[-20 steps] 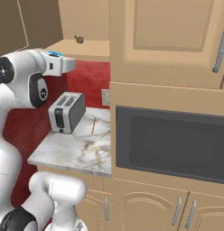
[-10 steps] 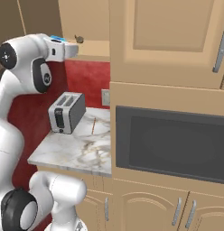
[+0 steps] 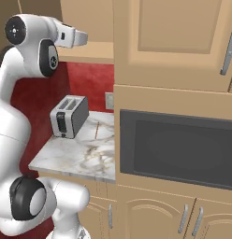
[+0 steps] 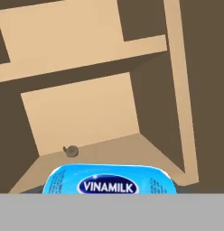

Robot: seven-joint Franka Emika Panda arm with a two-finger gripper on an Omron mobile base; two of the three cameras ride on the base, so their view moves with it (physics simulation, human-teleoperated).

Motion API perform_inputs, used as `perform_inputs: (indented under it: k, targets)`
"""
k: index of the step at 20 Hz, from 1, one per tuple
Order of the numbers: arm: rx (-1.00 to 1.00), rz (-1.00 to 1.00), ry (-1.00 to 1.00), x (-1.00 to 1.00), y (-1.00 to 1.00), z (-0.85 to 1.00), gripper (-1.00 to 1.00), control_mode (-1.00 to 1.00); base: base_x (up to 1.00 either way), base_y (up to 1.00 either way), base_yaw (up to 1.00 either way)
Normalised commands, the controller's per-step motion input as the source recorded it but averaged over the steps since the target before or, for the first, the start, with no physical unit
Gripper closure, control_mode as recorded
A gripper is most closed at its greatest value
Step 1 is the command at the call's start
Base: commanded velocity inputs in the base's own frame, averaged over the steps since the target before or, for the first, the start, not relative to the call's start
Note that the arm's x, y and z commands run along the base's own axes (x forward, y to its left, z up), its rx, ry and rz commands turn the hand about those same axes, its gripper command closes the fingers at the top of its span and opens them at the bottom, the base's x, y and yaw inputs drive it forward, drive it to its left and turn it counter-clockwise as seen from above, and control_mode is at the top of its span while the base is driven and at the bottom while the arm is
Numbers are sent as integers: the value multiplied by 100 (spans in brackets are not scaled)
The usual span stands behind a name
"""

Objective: Pick the yogurt and yogurt from the counter and place them in the cabinets closest to them.

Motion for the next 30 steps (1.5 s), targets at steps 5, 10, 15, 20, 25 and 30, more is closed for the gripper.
perform_inputs:
  k: [5,10,15,20,25,30]
  targets:
    - [-2,0,1,4,0,-1,100,-100,0,0,0]
    - [-1,0,4,12,0,-16,100,-100,0,0,0]
    - [-3,0,3,20,0,-31,100,-100,0,0,0]
    - [-4,0,2,30,0,-26,100,-100,0,0,0]
    - [-1,0,1,47,0,-5,100,-100,0,0,0]
    - [0,0,5,52,-1,0,100,-100,0,0,0]
